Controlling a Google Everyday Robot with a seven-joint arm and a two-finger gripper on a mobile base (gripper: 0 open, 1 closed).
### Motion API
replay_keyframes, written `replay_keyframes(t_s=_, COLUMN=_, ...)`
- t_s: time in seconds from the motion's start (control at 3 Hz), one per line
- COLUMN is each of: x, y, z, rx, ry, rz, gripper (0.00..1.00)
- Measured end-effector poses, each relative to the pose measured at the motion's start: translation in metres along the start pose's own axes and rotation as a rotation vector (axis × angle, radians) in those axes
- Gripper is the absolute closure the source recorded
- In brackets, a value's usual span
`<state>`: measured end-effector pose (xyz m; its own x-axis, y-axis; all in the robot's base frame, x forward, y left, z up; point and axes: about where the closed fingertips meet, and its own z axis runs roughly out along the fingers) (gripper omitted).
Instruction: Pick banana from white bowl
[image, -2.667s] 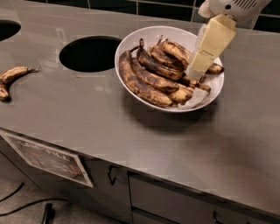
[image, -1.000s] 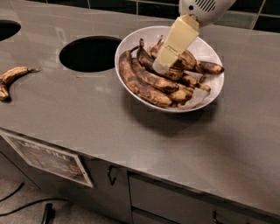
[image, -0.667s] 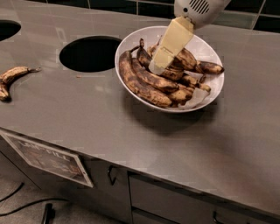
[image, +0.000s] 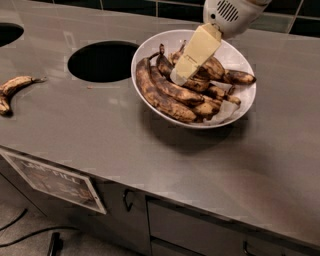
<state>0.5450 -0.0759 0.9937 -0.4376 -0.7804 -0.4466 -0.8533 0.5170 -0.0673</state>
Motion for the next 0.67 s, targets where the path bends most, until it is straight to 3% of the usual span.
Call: replay_keyframes(t_s=0.67, x=0.0034, y=-0.0033, z=0.0058, rx=-0.007, ry=-0.007, rz=0.019, gripper=0.00)
